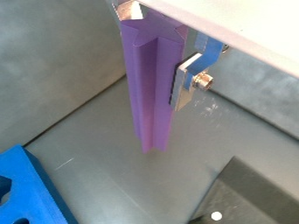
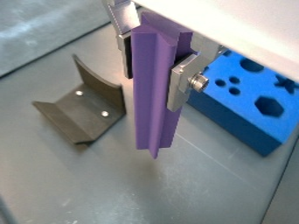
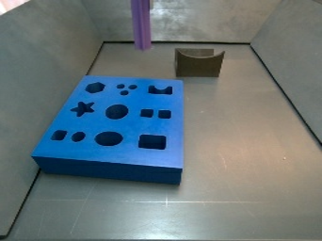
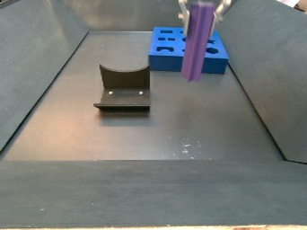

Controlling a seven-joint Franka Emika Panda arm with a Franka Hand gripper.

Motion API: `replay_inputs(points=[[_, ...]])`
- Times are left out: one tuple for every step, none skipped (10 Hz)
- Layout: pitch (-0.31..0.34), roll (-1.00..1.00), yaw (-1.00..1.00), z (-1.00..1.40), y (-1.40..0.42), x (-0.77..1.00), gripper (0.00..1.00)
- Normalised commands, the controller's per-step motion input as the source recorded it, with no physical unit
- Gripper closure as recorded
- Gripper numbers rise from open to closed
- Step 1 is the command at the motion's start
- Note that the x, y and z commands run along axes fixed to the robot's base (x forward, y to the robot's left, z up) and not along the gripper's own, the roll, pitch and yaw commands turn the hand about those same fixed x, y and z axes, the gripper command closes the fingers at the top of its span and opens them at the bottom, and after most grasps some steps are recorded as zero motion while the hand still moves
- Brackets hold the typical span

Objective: Pick up the star object. Move up. Move to above the board. Insert the star object.
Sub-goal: Move to above the board.

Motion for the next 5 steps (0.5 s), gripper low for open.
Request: replay_inputs(points=[[0.195,0.22,0.13,1.00,0.05,0.26,1.00],[0.155,0.18,0.08,1.00,0.04,0.24,1.00],[0.126,0.15,0.06,1.00,0.04,0.22,1.00],[0.111,0.13,0.04,1.00,0.03,0.20,1.00],[0.111,0.11,0.04,0.95,0.02,0.18,1.00]])
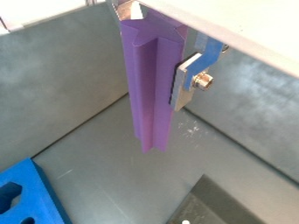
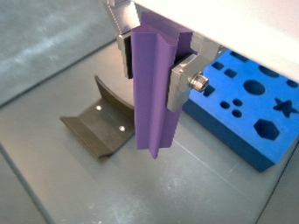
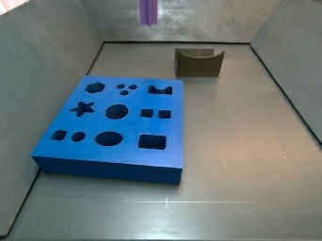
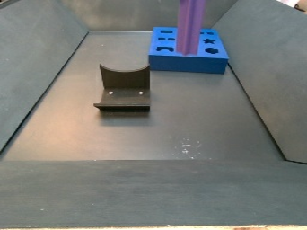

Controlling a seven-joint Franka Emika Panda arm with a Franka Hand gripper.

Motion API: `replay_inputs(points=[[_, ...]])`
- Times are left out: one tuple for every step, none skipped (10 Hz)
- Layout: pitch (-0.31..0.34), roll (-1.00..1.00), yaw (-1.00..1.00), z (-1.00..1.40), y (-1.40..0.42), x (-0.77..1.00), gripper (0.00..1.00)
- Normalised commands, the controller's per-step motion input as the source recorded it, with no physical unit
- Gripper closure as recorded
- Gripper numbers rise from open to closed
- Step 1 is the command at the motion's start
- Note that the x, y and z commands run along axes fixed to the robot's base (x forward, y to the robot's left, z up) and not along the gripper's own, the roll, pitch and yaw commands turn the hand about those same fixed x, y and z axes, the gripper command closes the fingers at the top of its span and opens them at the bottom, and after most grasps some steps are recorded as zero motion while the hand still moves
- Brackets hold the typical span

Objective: Pick up the star object. Move up. Move to above the board. Insert the star object.
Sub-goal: Move to above the board.

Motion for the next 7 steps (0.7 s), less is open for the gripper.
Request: replay_inputs(points=[[0.116,0.09,0.04,0.82,0.01,0.15,1.00],[0.112,0.07,0.03,0.51,0.00,0.08,1.00],[0.109,0.06,0.03,0.40,0.00,0.05,1.00],[0.093,0.04,0.02,0.17,-0.01,0.03,1.00],[0.176,-0.18,-0.08,0.12,-1.00,0.06,1.00],[0.177,-0.16,-0.07,0.11,-1.00,0.06,1.00],[0.159,-0.11,-0.05,0.12,-1.00,0.06,1.00]])
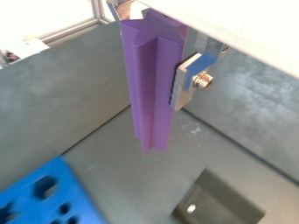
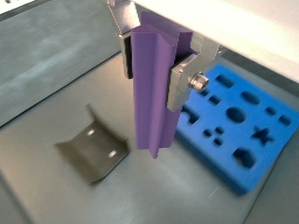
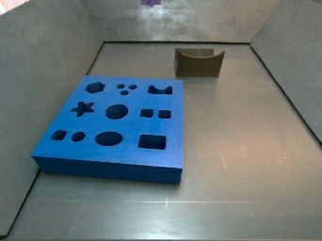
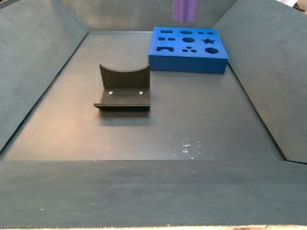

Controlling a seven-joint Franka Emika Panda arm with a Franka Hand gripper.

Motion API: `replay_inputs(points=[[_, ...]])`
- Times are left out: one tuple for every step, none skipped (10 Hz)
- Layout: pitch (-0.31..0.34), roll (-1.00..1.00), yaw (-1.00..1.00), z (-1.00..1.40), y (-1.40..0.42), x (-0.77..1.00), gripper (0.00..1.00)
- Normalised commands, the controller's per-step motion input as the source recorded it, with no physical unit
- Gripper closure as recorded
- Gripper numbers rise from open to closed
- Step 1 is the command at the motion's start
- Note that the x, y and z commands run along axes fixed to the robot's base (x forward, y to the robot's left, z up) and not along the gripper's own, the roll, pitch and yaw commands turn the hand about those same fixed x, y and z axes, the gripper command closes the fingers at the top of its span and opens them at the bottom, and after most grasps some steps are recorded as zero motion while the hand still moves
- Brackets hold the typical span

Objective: Pick up the star object. Move up. Move to above the board. Insert the star object.
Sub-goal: Move to above the board.

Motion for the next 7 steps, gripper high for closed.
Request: replay_inputs(points=[[0.096,-0.10,-0.01,0.12,-1.00,0.07,1.00],[0.083,-0.06,0.00,0.12,-1.00,0.07,1.00],[0.075,-0.03,0.01,0.13,-1.00,0.07,1.00],[0.078,-0.02,0.01,0.13,-1.00,0.08,1.00],[0.096,0.00,0.01,0.14,-1.00,0.09,1.00],[0.115,0.00,0.01,0.14,-1.00,0.11,1.00],[0.129,0.01,0.01,0.14,-1.00,0.12,1.00]])
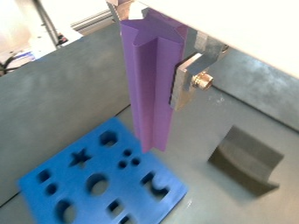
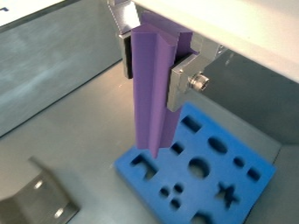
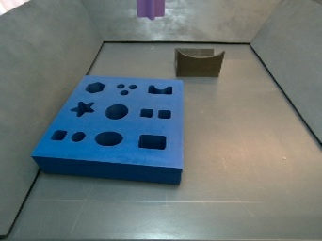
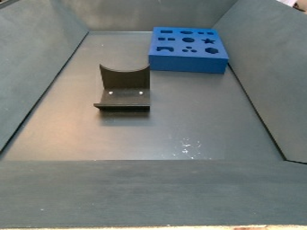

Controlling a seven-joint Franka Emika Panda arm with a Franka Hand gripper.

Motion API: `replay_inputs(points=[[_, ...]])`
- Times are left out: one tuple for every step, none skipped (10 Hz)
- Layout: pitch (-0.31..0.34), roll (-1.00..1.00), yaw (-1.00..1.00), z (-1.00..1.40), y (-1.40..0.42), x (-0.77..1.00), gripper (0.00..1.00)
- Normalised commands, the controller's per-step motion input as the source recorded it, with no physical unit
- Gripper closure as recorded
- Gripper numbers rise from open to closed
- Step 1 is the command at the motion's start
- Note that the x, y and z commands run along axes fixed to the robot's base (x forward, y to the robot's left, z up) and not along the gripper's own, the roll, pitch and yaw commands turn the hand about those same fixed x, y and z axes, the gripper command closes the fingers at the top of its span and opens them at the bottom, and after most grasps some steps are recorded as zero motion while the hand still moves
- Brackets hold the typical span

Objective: Pick up the star object. Move up. Move to above the board. Insert the star object.
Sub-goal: Move to above the board.

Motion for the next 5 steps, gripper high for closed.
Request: replay_inputs(points=[[0.143,0.01,0.01,0.14,-1.00,0.16,1.00],[0.152,0.03,0.01,0.12,-0.87,0.18,1.00],[0.164,0.05,0.01,0.09,-0.59,0.16,1.00],[0.171,0.07,0.01,0.06,-0.36,0.15,1.00],[0.162,0.08,0.01,0.03,-0.17,0.13,1.00]])
